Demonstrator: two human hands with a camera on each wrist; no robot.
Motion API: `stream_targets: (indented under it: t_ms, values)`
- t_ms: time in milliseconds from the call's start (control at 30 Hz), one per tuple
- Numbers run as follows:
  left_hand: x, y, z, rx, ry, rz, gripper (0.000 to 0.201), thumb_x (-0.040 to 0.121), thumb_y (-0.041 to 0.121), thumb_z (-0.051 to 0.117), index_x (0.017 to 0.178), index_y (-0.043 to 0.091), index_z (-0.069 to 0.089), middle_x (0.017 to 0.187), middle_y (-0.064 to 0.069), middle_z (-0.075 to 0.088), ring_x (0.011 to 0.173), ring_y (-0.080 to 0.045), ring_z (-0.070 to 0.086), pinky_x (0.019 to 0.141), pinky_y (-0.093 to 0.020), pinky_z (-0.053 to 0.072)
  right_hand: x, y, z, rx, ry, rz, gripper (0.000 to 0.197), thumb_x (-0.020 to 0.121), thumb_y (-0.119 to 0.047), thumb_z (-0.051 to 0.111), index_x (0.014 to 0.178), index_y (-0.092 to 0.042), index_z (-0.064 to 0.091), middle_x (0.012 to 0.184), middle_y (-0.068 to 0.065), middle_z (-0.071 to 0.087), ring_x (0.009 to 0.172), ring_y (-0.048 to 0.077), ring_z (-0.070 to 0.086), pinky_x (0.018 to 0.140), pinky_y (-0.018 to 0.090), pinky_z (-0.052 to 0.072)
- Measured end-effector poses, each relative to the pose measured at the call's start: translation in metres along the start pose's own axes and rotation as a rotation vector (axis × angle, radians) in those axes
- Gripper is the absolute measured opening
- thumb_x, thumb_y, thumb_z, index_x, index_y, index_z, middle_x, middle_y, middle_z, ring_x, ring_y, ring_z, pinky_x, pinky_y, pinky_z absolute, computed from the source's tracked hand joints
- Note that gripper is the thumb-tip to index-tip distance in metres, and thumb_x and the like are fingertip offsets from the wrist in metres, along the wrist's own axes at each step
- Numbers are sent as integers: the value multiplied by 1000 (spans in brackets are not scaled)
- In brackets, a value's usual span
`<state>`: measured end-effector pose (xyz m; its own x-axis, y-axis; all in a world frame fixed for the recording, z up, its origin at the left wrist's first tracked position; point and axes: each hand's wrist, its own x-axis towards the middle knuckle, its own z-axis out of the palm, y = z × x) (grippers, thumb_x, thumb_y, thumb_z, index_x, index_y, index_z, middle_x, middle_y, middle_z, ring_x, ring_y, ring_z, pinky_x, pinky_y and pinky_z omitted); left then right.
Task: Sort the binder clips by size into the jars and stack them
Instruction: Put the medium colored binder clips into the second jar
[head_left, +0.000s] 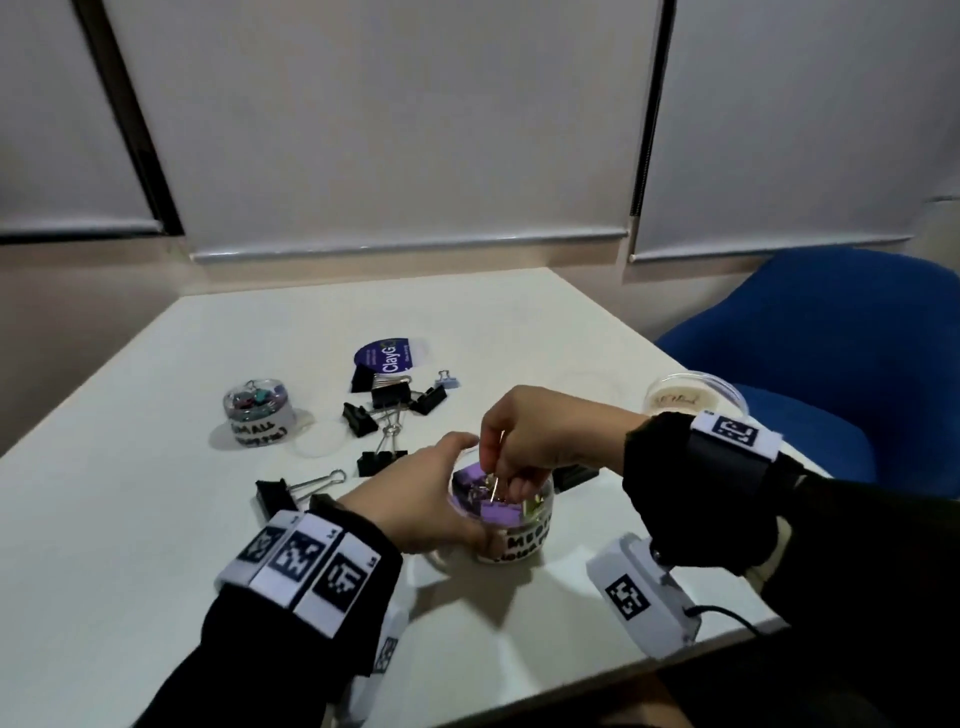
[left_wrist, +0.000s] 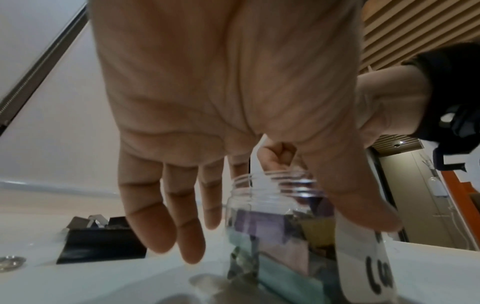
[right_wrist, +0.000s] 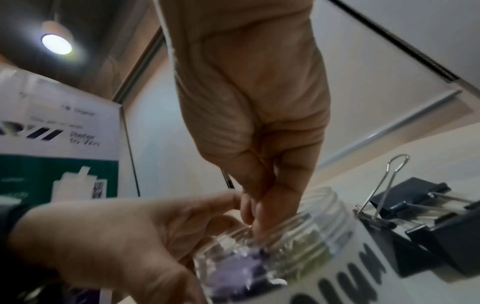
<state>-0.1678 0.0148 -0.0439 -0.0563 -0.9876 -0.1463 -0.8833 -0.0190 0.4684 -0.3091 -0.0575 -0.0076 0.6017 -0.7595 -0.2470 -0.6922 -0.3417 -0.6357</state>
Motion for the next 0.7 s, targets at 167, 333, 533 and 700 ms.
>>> stream_targets:
  t_ms: [167,333,533,700]
  values:
    - [-4,-2,4,-20,-20,-32,106,67,34,85,149,34,18,139,3,52,105,-11,55,78,-16,38,4,0,-6,-119,100,-95,17,79,2,68,76,-14,73,59,2,65,40,4,57,43,15,43]
    - [-6,2,3,-82,-37,-62,114,60,56,84,149,37,16,144,3,45,108,-13,56,87,-20,38,36,19,-44,8,376,-44,14,79,8,64,80,-6,68,64,7,61,42,18,55,41,20,48]
    - [-3,5,3,-122,-2,-50,101,65,62,77,146,36,23,136,6,53,104,-9,57,83,-20,39,66,43,-39,-403,312,-107,26,79,4,57,97,-11,70,86,1,62,79,17,55,57,19,42]
    - [-2,5,5,-170,12,-62,102,64,56,81,146,37,24,135,6,52,99,-9,58,81,-18,38,92,39,-28,-566,140,-103,48,86,-18,64,132,-21,52,127,5,59,112,23,55,90,31,47]
